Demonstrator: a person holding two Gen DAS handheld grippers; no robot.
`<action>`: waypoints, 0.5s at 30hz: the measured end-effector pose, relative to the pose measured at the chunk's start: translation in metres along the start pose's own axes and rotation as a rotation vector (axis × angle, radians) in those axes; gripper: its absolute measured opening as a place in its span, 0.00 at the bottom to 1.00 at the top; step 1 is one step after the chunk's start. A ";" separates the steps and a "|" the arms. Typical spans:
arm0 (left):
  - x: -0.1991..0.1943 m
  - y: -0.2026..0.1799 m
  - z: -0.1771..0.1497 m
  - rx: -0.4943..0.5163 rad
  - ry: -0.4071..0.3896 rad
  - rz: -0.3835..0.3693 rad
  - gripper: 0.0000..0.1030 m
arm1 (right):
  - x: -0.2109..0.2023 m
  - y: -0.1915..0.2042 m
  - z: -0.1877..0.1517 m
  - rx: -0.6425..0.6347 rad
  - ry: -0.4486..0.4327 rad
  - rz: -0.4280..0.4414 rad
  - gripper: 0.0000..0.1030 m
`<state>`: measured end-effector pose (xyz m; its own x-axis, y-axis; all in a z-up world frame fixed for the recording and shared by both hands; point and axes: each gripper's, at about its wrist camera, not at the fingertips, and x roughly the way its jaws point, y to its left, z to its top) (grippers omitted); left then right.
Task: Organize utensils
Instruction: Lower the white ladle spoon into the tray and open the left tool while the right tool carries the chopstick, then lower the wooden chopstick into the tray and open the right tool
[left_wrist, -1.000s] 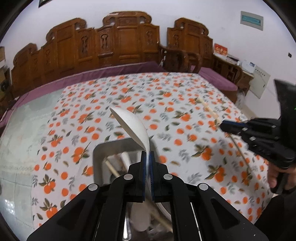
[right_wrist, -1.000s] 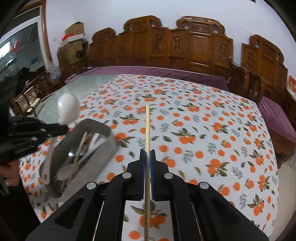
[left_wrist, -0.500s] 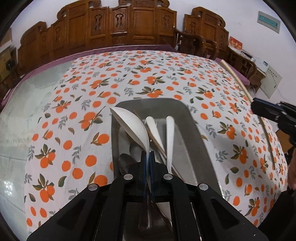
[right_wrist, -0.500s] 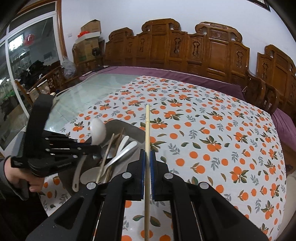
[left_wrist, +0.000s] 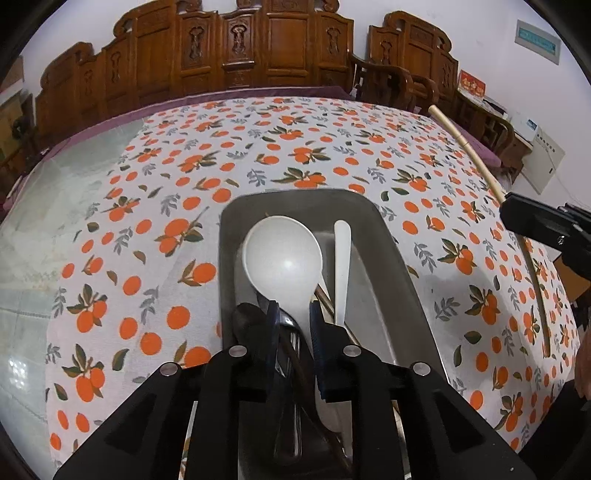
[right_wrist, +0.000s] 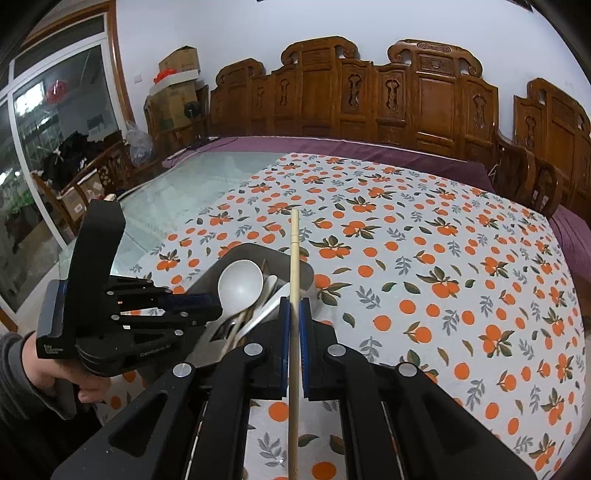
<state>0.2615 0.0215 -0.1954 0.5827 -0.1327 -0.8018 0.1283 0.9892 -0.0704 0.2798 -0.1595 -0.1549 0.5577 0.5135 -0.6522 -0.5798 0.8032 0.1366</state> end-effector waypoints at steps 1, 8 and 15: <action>-0.002 0.001 0.001 -0.003 -0.008 0.002 0.18 | 0.001 0.001 0.000 0.007 -0.002 0.006 0.06; -0.020 0.015 0.007 -0.030 -0.069 0.042 0.38 | 0.006 0.012 0.006 0.052 -0.017 0.047 0.06; -0.042 0.040 0.015 -0.097 -0.150 0.083 0.62 | 0.020 0.030 0.020 0.089 -0.036 0.083 0.06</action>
<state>0.2546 0.0655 -0.1557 0.7023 -0.0508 -0.7101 0.0011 0.9975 -0.0703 0.2853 -0.1190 -0.1491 0.5319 0.5882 -0.6092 -0.5703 0.7806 0.2558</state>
